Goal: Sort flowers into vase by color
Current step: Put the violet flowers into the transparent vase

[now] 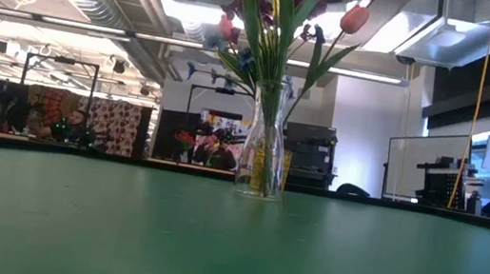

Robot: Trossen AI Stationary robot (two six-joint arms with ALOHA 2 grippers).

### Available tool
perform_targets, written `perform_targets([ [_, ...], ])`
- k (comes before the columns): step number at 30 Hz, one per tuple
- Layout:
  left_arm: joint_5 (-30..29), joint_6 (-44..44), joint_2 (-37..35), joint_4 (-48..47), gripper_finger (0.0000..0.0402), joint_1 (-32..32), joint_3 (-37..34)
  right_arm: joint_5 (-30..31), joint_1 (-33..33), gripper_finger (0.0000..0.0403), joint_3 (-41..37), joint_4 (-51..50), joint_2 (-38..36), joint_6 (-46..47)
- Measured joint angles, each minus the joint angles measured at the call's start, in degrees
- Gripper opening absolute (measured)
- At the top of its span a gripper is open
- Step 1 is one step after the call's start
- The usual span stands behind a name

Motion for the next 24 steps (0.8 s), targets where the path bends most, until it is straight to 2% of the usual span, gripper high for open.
perform_targets([
  [5, -1.04, 0.39, 0.0, -0.15, 0.001, 0.02, 0.0, -0.24, 0.0, 0.0023, 0.0, -0.13, -0.02, -0.17],
  [6, -1.73, 0.39, 0.0, -0.17, 0.0013, 0.01, 0.0, -0.13, -0.02, 0.0015, 0.0, -0.09, -0.04, -0.21],
  [13, -6.82, 2.85, -0.42, -1.24, 0.0072, -2.2, 0.0, 0.94, -0.08, 0.0021, 0.0, -1.77, -2.31, -0.59],
  [18, -14.57, 3.58, -2.12, -2.69, 0.0115, -4.67, 0.0, 3.39, -0.09, 0.0012, 0.0, -5.98, -6.34, -2.87],
  [24, -19.4, 3.26, -5.25, -7.06, 0.0134, -7.34, 0.0, 6.41, -0.09, 0.0009, -0.93, -12.53, -13.46, -5.8],
])
